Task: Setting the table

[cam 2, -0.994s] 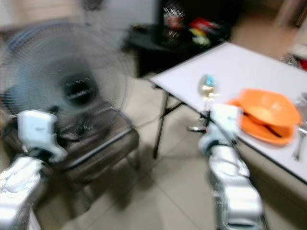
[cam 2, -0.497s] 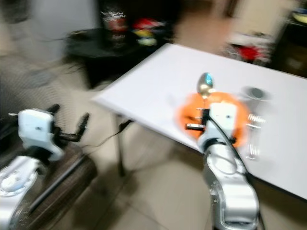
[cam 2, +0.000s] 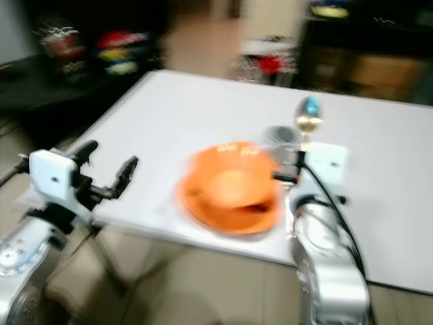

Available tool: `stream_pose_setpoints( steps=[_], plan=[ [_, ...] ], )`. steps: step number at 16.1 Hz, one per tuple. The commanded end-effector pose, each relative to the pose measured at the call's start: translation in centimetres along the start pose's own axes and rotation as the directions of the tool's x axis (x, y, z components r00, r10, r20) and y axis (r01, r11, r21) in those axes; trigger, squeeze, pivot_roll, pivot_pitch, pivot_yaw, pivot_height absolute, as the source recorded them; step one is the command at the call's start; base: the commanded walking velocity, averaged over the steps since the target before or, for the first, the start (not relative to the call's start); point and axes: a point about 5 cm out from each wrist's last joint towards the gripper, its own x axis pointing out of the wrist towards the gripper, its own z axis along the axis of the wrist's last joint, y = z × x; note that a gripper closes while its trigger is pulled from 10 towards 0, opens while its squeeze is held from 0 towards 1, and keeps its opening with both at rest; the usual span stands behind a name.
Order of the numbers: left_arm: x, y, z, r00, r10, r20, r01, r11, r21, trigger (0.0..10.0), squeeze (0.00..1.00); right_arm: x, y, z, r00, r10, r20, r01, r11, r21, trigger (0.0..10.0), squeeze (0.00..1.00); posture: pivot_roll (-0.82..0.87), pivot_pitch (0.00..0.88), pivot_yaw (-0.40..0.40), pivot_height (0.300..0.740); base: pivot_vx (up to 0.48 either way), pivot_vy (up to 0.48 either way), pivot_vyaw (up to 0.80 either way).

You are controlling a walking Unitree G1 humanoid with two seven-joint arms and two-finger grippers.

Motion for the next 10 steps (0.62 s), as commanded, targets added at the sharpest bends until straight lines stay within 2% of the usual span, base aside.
stream_pose_setpoints(
  steps=[1,3,7,8,10],
  plan=[
    [-0.2,0.1,-0.2,1.0,-0.003,-0.018,0.003,1.0,0.009,10.0,0.0,-0.4,-0.2,0.3,1.0,-0.022,0.006,0.023,1.0,-0.012,10.0,0.0,0.01,0.0,0.027,0.74,0.0,0.0,-0.61],
    [-0.2,0.0,-0.3,1.0,-0.01,-0.019,0.01,1.0,0.011,10.0,0.0,-0.8,-0.1,0.0,1.0,-0.01,-0.015,0.009,0.999,-0.039,10.0,0.0,0.01,0.0,0.032,0.74,0.0,0.0,0.0],
    [0.0,-0.9,-0.3,0.997,-0.075,-0.016,0.075,0.997,-0.005,10.0,0.0,-0.5,-1.3,-1.3,0.992,0.014,-0.126,-0.026,0.995,-0.091,10.0,0.0,-0.01,0.0,0.04,0.74,0.0,0.0,0.0],
    [-0.1,-1.8,0.3,0.984,-0.177,0.005,0.177,0.984,-0.028,10.0,0.0,-0.3,-2.2,-2.4,0.976,-0.014,-0.217,-0.007,0.996,-0.094,10.0,0.0,-0.01,0.0,0.036,0.74,0.0,0.0,0.0],
    [-0.4,-2.6,0.5,0.959,-0.282,-0.008,0.281,0.958,-0.059,10.0,0.0,-0.3,-2.2,-3.6,0.953,0.008,-0.303,-0.031,0.997,-0.07,10.0,0.0,0.0,0.0,0.036,0.74,0.0,0.0,0.0]
  ],
)
